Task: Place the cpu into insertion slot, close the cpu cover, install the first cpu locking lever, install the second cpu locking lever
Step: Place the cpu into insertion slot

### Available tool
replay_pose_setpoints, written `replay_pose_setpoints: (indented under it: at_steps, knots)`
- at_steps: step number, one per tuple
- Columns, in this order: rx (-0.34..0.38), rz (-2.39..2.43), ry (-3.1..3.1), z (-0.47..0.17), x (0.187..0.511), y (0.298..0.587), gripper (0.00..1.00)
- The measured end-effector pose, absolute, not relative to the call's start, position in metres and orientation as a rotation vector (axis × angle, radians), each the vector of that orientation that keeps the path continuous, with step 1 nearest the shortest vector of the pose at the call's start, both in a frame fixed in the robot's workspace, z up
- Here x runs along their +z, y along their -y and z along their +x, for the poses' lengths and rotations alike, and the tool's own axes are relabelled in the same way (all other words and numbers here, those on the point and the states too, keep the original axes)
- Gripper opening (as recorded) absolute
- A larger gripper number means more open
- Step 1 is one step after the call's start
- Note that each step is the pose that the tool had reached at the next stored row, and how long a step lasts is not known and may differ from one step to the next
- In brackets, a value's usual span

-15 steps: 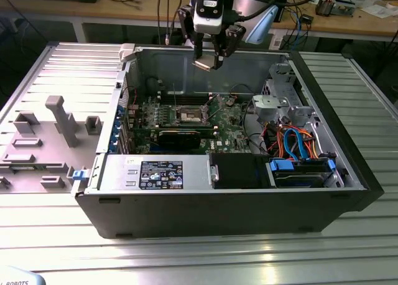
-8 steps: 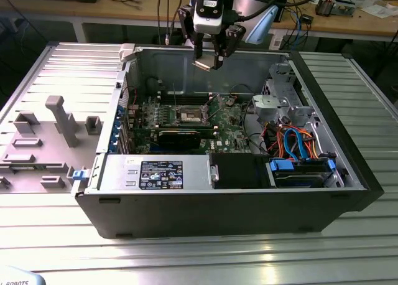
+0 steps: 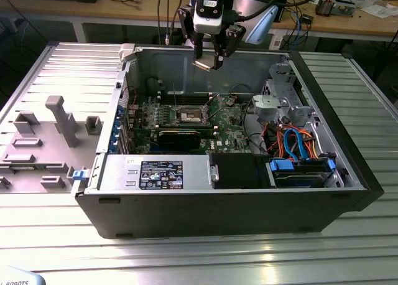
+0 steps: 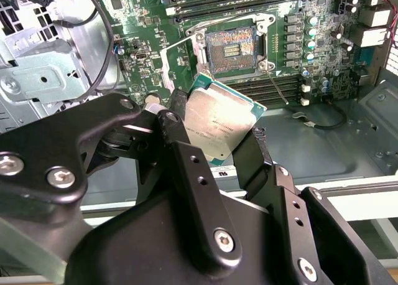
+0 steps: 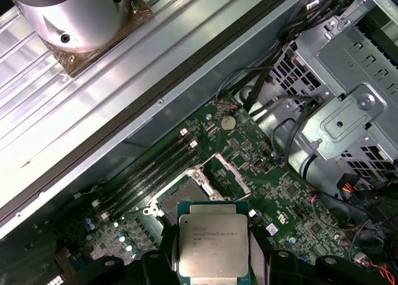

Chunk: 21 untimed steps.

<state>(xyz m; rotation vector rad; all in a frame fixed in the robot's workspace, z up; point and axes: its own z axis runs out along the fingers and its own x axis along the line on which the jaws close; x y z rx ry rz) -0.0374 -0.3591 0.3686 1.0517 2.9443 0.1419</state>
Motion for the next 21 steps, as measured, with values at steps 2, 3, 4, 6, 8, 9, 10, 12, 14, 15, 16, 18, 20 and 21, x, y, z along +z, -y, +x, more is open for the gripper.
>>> replay_pose_setpoints:
  at_steps: [2,3,4,6,8,9,10,12,14,15,16,18,20,21]
  knots:
    - [0.142,1.068,-2.938,-0.0374,0.3685,0.3591,0.55]
    - [0.142,1.091,-2.928,-0.0375,0.3684,0.3591,0.55]
    - [0.142,1.120,-2.917,-0.0374,0.3683,0.3591,0.55]
    - [0.141,1.139,-2.909,-0.0377,0.3682,0.3591,0.55]
    - [0.141,1.147,-2.905,-0.0379,0.3681,0.3591,0.55]
    - [0.141,1.147,-2.905,-0.0379,0.3681,0.3591,0.55]
    - [0.141,1.148,-2.905,-0.0379,0.3681,0.3591,0.55]
    - [0.141,1.148,-2.905,-0.0379,0.3681,0.3591,0.55]
    - [0.141,1.148,-2.905,-0.0379,0.3681,0.3591,0.55]
    - [0.141,1.148,-2.905,-0.0379,0.3681,0.3591,0.55]
    - [0.141,1.148,-2.905,-0.0379,0.3681,0.3591,0.55]
    - [0.141,1.148,-2.905,-0.0379,0.3681,0.3591,0.55]
    - [0.141,1.149,-2.904,-0.0379,0.3681,0.3591,0.55]
    - [0.141,1.152,-2.903,-0.0379,0.3681,0.3591,0.55]
